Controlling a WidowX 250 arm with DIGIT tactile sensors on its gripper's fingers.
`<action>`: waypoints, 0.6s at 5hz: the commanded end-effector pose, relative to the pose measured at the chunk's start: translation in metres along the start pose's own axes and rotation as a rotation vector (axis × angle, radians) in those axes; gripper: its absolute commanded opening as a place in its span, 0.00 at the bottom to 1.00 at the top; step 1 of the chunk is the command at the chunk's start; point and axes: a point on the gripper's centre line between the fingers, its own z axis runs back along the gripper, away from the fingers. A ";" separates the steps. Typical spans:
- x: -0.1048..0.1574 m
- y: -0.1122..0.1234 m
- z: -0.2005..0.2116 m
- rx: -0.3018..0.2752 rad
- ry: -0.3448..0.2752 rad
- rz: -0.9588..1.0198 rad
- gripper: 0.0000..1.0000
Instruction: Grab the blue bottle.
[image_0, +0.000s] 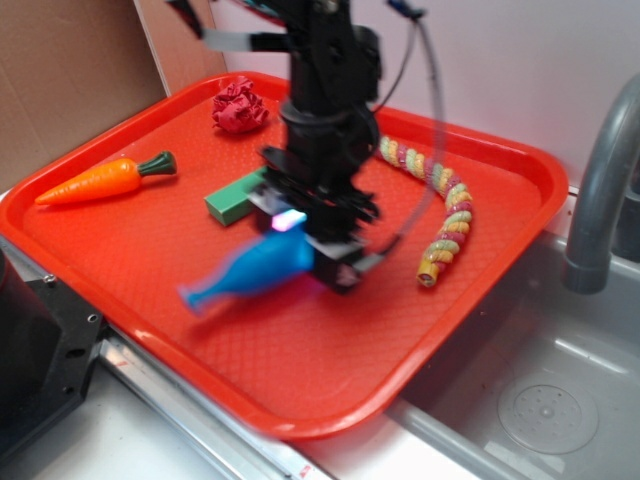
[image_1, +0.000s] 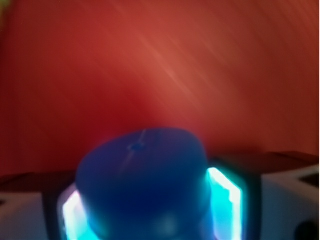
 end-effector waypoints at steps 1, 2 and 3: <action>-0.045 0.025 0.106 -0.061 -0.161 0.243 0.00; -0.070 0.035 0.151 -0.121 -0.163 0.296 0.00; -0.081 0.038 0.168 -0.120 -0.168 0.307 0.00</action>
